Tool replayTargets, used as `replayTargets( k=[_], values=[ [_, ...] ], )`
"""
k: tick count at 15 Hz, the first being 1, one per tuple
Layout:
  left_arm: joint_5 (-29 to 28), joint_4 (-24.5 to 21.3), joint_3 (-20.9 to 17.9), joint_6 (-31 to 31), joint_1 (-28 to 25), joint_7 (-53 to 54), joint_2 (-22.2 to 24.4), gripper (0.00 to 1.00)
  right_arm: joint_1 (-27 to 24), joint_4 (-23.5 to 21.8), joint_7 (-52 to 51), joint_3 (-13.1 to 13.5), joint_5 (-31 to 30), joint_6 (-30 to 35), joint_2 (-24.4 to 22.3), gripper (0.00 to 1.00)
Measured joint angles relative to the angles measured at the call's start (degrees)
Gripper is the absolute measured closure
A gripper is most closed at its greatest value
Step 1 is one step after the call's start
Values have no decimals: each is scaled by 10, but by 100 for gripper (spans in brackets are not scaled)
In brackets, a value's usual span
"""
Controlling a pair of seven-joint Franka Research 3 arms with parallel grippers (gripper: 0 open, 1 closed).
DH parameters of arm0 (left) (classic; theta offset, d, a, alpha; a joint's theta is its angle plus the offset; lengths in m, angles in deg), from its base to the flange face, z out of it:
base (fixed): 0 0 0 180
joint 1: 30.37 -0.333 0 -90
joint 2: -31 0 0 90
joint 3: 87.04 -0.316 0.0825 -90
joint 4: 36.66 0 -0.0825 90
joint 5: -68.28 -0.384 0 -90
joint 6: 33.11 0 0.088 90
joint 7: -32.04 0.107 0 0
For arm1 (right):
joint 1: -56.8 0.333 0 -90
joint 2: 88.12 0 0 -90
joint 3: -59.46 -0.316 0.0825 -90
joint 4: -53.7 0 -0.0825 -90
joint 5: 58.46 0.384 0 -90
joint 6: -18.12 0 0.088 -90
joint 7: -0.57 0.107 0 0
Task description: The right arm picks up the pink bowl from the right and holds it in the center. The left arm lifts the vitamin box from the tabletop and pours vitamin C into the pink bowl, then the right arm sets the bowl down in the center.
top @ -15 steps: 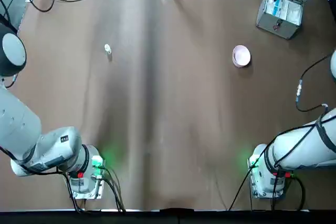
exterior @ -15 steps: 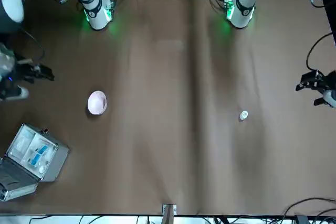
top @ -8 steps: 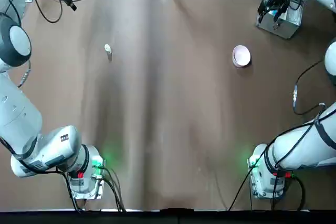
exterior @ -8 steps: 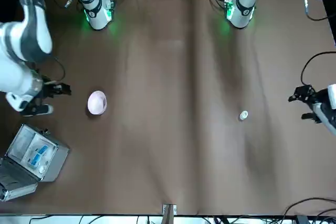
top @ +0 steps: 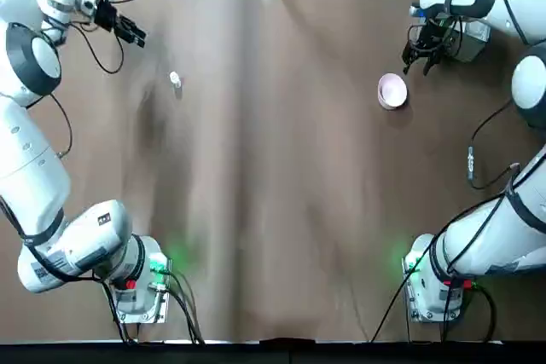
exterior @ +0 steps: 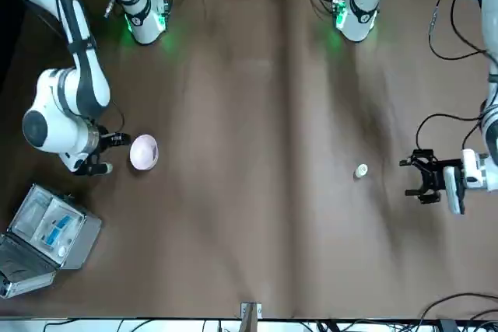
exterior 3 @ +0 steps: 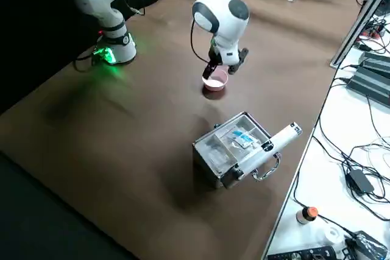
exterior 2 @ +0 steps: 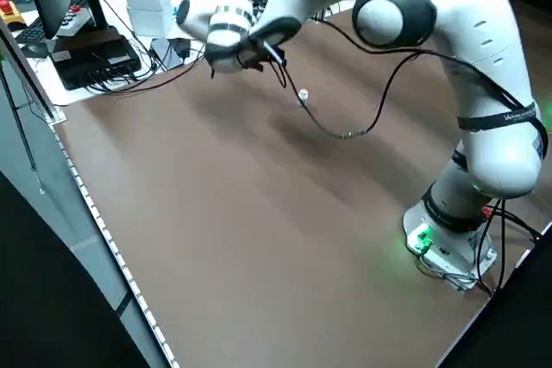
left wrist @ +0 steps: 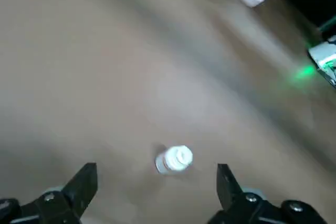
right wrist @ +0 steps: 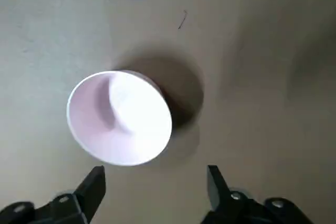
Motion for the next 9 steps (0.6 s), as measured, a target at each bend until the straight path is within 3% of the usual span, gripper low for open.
replayTargets(
  k=[1,4,6,8,9],
  values=[
    [38,0,1,0,-3,101,-23,0,-2,-4,0,0,6,-26,20,16],
    [68,-4,2,0,-3,208,-47,0,-3,-9,0,0,7,-58,46,25],
    [94,-7,2,0,-5,288,-63,0,-4,-9,1,0,8,-76,60,40],
    [118,-13,2,-4,-15,353,-82,0,-5,-9,1,1,9,-81,71,44],
    [122,-15,2,-14,-20,390,-94,0,-6,-10,2,1,10,-81,75,53]
  ],
)
